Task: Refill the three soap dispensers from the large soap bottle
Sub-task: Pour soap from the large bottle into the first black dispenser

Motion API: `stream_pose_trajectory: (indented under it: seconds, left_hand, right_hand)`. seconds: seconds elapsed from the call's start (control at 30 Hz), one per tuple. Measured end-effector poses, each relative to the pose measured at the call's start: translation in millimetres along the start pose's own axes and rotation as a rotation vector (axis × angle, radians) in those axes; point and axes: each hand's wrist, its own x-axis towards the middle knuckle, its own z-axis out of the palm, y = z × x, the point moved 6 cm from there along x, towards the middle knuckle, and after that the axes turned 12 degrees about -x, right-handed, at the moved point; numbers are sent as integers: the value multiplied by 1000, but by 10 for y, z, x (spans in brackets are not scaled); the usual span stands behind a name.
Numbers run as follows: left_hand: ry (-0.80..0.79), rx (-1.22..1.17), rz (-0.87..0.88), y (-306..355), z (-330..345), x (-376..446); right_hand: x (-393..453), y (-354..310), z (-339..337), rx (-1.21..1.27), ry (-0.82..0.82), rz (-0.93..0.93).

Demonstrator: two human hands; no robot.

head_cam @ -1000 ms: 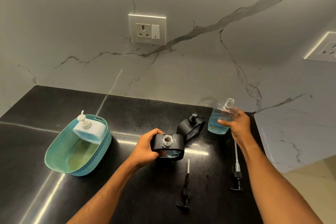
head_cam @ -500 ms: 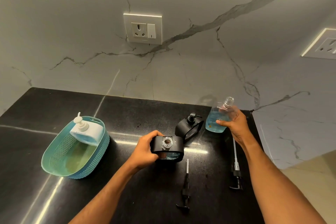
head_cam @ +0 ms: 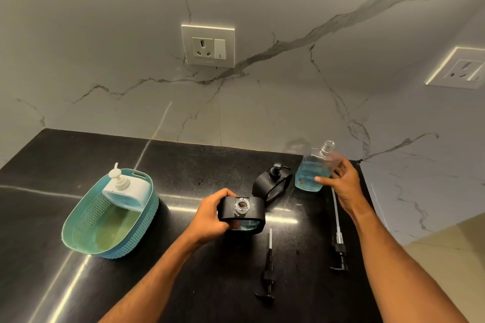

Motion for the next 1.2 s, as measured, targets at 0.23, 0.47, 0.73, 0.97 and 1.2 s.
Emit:
stream_pose_trajectory:
  seconds: [0.23,0.47,0.73,0.97,1.2]
  left_hand:
    - [0,6,21,7,4,-74]
    - [25,12,24,-88,13,-263]
    - [8,6,-2,-239,24,-585]
    - [-8,6,-18,-357,-16,-831]
    - [-14,17,-26,-443,-51,-973]
  right_hand:
    - [-415,99,-136,-68,125,-4]
    - [-1005,185,-78,-158,195,-3]
    - [-1706,305,379,-230,151,-1]
    - [-2200,399,879,-335,114,45]
    - [-2390,445,1248,-555,82,58]
